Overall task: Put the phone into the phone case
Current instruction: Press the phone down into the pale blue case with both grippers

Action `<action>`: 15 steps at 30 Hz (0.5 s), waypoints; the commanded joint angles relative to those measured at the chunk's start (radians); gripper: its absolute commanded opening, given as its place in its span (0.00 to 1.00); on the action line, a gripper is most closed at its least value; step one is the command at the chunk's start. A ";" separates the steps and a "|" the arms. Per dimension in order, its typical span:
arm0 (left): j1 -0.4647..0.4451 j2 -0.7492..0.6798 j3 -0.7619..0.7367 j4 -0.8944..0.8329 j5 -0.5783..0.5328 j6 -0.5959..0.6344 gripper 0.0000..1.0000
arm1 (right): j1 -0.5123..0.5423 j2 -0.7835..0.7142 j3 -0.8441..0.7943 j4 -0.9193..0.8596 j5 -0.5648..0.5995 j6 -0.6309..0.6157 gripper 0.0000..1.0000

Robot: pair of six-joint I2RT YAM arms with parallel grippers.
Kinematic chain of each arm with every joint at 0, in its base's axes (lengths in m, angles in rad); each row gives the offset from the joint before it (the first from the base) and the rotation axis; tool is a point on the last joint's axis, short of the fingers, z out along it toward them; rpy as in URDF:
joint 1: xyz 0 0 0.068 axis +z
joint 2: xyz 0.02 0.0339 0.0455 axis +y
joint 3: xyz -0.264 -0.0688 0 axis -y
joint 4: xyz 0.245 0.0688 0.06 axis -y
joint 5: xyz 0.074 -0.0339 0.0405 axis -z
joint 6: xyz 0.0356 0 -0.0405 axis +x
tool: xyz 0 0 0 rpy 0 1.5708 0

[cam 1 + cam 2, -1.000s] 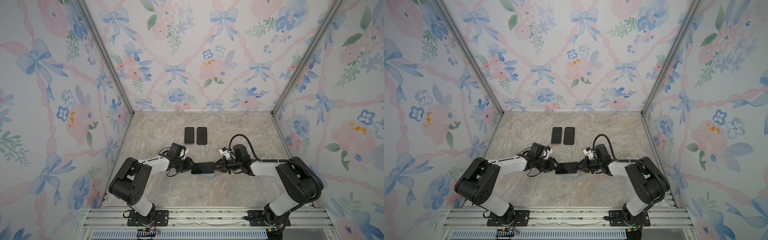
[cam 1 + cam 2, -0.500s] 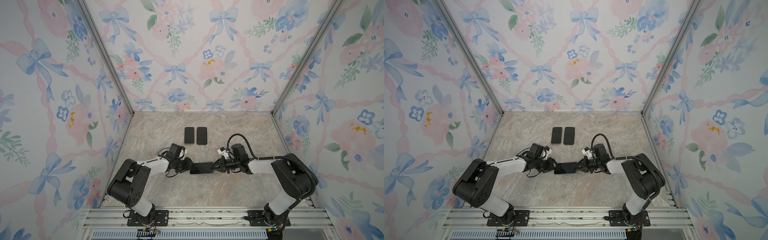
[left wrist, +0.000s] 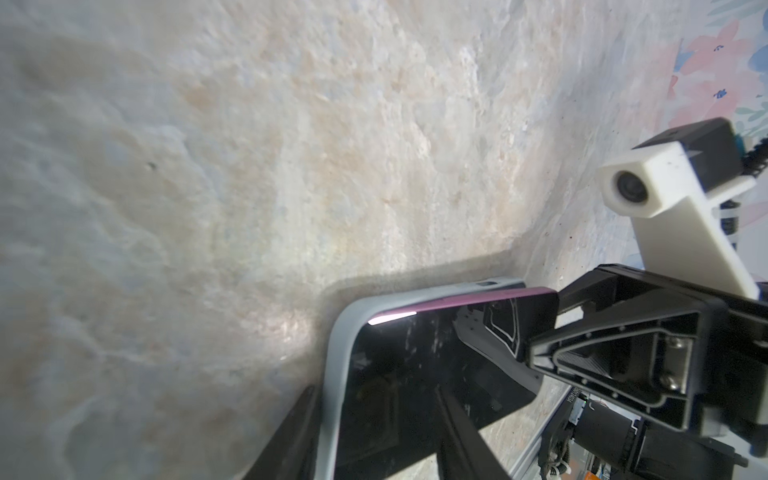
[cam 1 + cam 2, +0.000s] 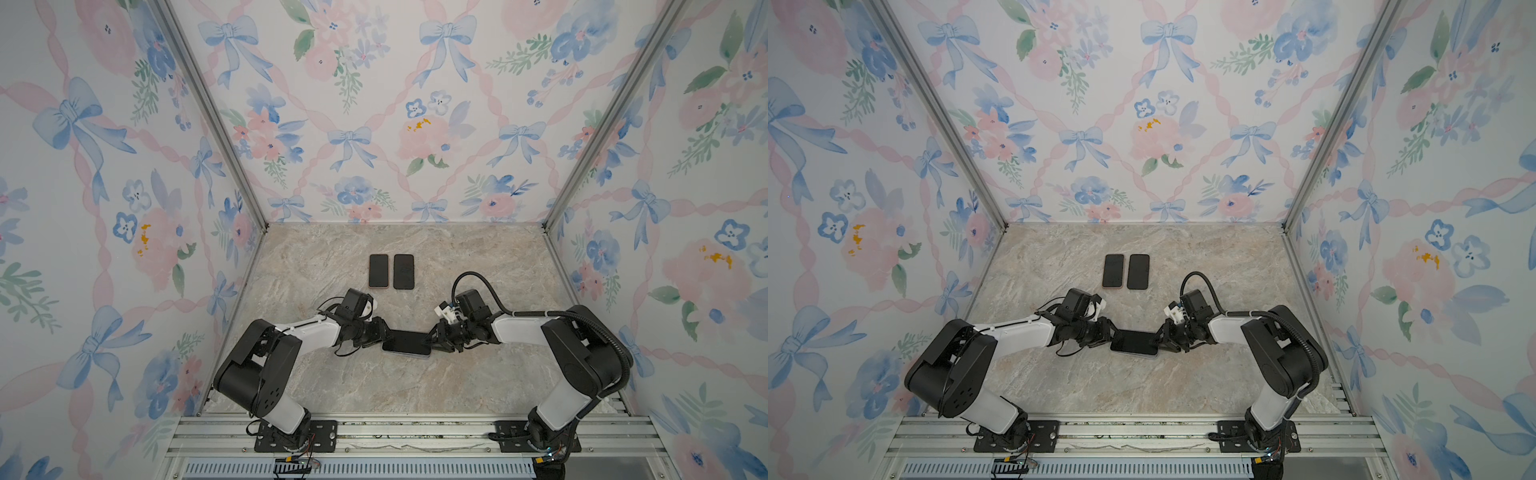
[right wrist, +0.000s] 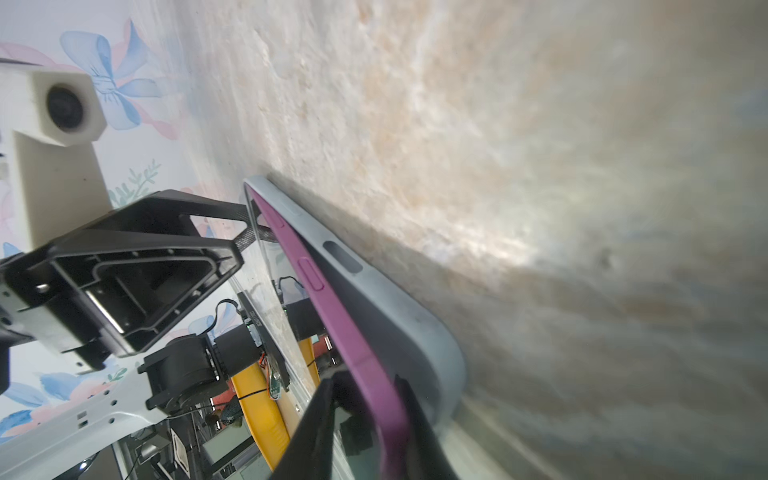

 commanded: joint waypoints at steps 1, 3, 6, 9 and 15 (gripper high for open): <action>-0.019 0.007 -0.022 0.006 0.064 -0.012 0.45 | 0.021 0.014 0.045 -0.082 0.030 -0.031 0.29; -0.019 0.005 -0.030 0.008 0.061 -0.011 0.45 | 0.023 0.003 0.062 -0.105 0.037 -0.032 0.33; -0.015 0.000 -0.040 0.009 0.058 -0.007 0.45 | 0.034 -0.032 0.096 -0.188 0.077 -0.053 0.40; -0.007 -0.009 -0.047 0.008 0.056 -0.004 0.45 | 0.045 -0.058 0.136 -0.289 0.130 -0.078 0.49; 0.008 -0.019 -0.056 0.009 0.058 0.006 0.45 | 0.073 -0.090 0.218 -0.475 0.241 -0.131 0.59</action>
